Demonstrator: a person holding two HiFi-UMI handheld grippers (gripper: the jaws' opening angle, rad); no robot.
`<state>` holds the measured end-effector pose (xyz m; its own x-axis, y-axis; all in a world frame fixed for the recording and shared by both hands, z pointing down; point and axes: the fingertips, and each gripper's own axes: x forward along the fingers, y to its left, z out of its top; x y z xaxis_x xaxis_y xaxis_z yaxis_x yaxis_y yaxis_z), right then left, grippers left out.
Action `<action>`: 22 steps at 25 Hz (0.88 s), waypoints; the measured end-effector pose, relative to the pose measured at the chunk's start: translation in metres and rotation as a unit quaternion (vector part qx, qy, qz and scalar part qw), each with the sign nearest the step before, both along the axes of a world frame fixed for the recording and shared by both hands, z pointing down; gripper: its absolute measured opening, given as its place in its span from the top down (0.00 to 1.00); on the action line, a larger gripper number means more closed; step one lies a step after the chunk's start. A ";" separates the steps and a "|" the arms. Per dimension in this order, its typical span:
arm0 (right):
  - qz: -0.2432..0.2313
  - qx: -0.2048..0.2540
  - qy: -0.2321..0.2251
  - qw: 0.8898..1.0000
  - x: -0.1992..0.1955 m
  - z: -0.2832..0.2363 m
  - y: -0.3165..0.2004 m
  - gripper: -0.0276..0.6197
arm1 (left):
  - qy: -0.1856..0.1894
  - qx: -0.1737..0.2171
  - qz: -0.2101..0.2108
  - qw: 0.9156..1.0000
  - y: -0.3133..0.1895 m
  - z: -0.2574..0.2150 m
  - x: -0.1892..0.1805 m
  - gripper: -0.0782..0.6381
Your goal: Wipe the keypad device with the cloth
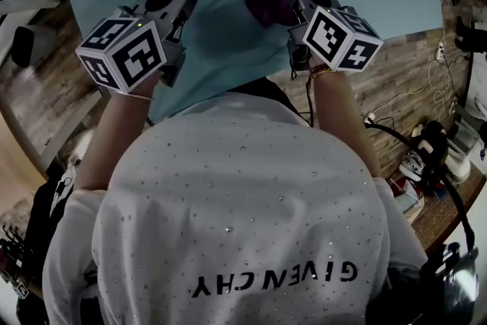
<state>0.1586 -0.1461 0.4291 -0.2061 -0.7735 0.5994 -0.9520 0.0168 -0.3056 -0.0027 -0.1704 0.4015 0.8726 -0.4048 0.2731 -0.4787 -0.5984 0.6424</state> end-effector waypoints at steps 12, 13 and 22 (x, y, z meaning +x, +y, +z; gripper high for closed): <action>0.047 0.010 0.022 0.999 0.010 -0.004 0.002 0.89 | -0.001 0.001 -0.014 1.000 -0.002 0.000 -0.022 0.89; 0.022 0.012 0.021 0.999 -0.005 -0.004 0.003 0.89 | -0.001 0.001 -0.018 1.000 -0.002 0.001 -0.025 0.89; -0.168 -0.016 -0.049 0.984 -0.136 0.009 0.017 0.89 | 0.007 0.008 -0.030 1.000 0.004 0.002 -0.041 0.89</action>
<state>0.0230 -0.1288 0.4382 -0.5055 -0.6323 0.5872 -0.8600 0.3145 -0.4017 -0.0432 -0.1667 0.4037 0.8503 -0.4604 0.2550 -0.5053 -0.5788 0.6401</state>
